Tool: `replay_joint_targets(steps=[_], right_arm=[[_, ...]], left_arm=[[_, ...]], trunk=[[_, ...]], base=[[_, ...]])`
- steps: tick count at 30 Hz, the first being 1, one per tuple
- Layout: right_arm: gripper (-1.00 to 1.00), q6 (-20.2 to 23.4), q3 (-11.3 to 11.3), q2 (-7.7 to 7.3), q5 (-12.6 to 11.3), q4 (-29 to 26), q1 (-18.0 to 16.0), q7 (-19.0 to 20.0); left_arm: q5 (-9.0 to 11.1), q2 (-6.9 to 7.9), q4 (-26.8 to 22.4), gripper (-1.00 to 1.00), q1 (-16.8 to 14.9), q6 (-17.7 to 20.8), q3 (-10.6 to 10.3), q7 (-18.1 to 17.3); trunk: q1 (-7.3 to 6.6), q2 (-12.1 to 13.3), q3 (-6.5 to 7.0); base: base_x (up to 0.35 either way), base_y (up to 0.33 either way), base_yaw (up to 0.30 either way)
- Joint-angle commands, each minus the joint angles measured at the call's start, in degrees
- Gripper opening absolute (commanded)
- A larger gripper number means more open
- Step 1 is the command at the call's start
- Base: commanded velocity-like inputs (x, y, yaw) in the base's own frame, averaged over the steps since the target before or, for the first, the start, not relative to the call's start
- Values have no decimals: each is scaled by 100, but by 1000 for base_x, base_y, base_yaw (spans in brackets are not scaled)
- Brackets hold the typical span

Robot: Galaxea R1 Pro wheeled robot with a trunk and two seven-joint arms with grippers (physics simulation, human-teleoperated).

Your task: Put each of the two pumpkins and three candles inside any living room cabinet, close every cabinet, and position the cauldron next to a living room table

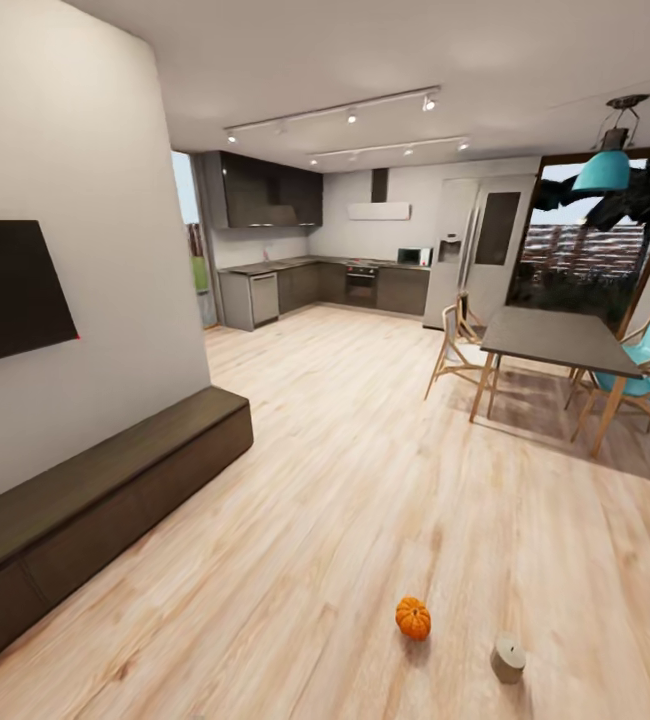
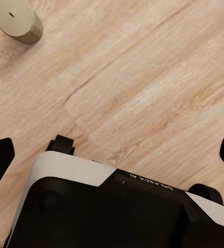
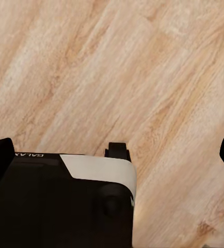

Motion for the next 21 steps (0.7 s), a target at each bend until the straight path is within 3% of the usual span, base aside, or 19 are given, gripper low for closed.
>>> replay_joint_targets(steps=[1,7,21], right_arm=[[100,37,3,1,24,-13,-2,1],[100,37,3,1,25,-13,-1,2],[100,37,3,1,25,-13,0,2]], left_arm=[[21,-1,-15,100,-1,38,28,22],[21,-3,-15,100,-1,30,28,22],[21,-4,-15,100,-1,29,28,22]], trunk=[[4,-6,-8],[4,-6,-8],[4,-6,-8]], base=[[284,-223,80],[251,-201,212],[16,-13,279]])
